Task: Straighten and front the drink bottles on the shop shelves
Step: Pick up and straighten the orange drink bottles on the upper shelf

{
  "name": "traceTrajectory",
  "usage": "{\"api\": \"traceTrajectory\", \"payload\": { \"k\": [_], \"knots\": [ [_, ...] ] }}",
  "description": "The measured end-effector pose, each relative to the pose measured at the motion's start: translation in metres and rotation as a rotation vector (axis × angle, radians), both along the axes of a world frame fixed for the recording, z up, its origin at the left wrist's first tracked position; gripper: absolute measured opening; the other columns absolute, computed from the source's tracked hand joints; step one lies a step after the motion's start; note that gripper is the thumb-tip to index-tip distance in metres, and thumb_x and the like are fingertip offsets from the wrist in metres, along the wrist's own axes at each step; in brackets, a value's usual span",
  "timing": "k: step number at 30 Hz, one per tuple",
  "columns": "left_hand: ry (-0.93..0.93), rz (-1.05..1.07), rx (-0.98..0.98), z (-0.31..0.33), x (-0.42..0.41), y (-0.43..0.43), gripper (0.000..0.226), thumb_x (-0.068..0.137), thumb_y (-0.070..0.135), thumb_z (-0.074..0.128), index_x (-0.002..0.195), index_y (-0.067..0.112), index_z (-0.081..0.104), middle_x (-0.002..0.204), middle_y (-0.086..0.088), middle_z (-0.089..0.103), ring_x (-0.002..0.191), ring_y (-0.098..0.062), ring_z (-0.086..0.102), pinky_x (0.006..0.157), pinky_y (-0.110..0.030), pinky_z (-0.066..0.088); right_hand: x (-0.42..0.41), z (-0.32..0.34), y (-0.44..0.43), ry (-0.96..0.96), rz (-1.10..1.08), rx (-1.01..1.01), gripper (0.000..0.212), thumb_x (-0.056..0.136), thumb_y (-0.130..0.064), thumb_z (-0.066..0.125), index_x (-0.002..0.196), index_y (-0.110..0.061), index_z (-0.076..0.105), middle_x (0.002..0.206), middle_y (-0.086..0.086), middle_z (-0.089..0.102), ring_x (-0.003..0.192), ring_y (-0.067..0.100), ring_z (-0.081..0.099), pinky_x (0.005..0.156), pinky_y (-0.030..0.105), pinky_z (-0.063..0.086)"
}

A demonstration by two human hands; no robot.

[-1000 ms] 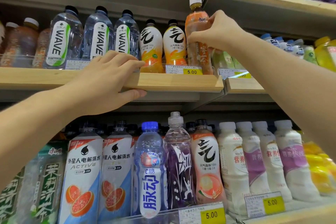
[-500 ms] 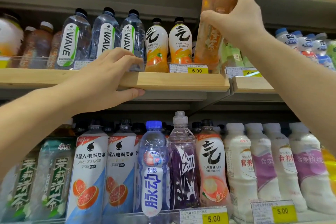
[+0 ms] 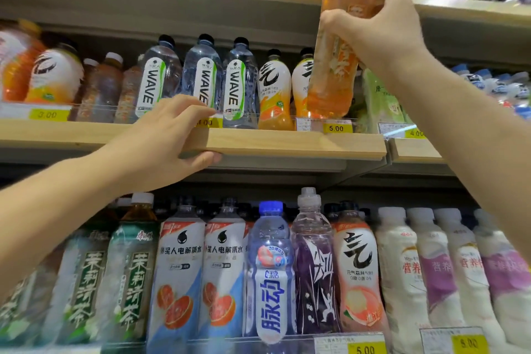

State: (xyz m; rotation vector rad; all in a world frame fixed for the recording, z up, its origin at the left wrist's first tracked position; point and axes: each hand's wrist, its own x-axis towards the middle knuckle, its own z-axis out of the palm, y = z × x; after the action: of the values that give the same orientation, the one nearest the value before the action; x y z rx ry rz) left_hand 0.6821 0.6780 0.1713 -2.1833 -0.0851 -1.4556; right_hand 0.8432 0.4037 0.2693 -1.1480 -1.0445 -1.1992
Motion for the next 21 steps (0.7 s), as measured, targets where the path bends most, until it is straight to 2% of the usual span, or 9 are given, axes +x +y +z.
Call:
{"api": "traceTrajectory", "payload": {
  "k": [4,7,10,12,14,17,18,21],
  "knots": [
    [0.012,-0.006,-0.039,-0.003,-0.024,0.016,0.087,0.078,0.076,0.040,0.145,0.022,0.040,0.145,0.000,0.039,0.132,-0.023,0.038,0.109,-0.047,0.040,-0.031,-0.005,0.019,0.075,0.045,-0.067,0.070,0.075,-0.057,0.078,0.132,-0.025,0.052,0.114,-0.013,0.062,0.101,0.004,0.061,0.082,0.026,0.055],
    [0.016,0.016,-0.050,-0.003,-0.045,0.036,0.089,0.076,0.078,0.037,0.144,0.020,0.042,0.144,-0.004,0.041,0.131,-0.027,0.040,0.108,-0.049,0.040,-0.056,-0.012,0.038,0.139,0.083,-0.122,0.055,0.074,-0.056,0.078,0.119,-0.026,0.065,0.107,-0.010,0.070,0.096,0.007,0.068,0.077,0.026,0.057],
    [0.014,0.025,-0.080,-0.003,-0.071,0.061,0.093,0.076,0.080,0.036,0.144,0.016,0.044,0.144,-0.008,0.043,0.133,-0.031,0.041,0.110,-0.051,0.039,-0.080,-0.019,0.059,0.182,0.157,-0.130,0.031,0.078,-0.049,0.079,0.099,-0.027,0.072,0.092,-0.009,0.074,0.073,-0.003,0.070,0.055,0.014,0.052],
    [0.026,0.036,-0.094,-0.004,-0.088,0.076,0.094,0.076,0.081,0.034,0.143,0.016,0.045,0.145,-0.008,0.043,0.134,-0.030,0.041,0.111,-0.050,0.039,-0.098,-0.023,0.073,0.182,0.173,-0.126,0.025,0.080,-0.047,0.078,0.094,-0.027,0.071,0.086,-0.010,0.072,0.057,-0.010,0.064,0.043,0.009,0.043],
    [0.036,0.047,-0.096,-0.005,-0.104,0.090,0.093,0.077,0.083,0.033,0.143,0.018,0.045,0.147,-0.007,0.042,0.136,-0.027,0.040,0.112,-0.048,0.038,-0.115,-0.025,0.087,0.180,0.193,-0.139,0.030,0.081,-0.049,0.077,0.100,-0.027,0.070,0.088,-0.011,0.072,0.059,-0.009,0.065,0.043,0.009,0.043],
    [0.034,0.058,-0.145,-0.006,-0.127,0.110,0.090,0.078,0.082,0.032,0.145,0.023,0.042,0.149,-0.004,0.039,0.138,-0.023,0.034,0.111,-0.044,0.036,-0.141,-0.026,0.111,0.170,0.216,-0.171,0.042,0.082,-0.054,0.076,0.113,-0.027,0.068,0.098,-0.010,0.072,0.082,0.000,0.069,0.059,0.016,0.050],
    [0.031,0.069,-0.156,-0.006,-0.135,0.116,0.090,0.078,0.082,0.031,0.145,0.023,0.042,0.150,-0.003,0.039,0.138,-0.022,0.034,0.111,-0.043,0.036,-0.147,-0.025,0.118,0.168,0.220,-0.174,0.040,0.082,-0.055,0.075,0.111,-0.028,0.067,0.098,-0.010,0.072,0.085,0.002,0.069,0.062,0.017,0.051],
    [0.034,0.087,-0.179,-0.005,-0.154,0.129,0.092,0.077,0.081,0.032,0.146,0.021,0.043,0.149,-0.003,0.041,0.138,-0.023,0.035,0.111,-0.044,0.036,-0.165,-0.024,0.138,0.154,0.239,-0.185,0.031,0.082,-0.055,0.074,0.098,-0.030,0.066,0.092,-0.011,0.072,0.076,0.000,0.069,0.053,0.012,0.050]
  ]
}}
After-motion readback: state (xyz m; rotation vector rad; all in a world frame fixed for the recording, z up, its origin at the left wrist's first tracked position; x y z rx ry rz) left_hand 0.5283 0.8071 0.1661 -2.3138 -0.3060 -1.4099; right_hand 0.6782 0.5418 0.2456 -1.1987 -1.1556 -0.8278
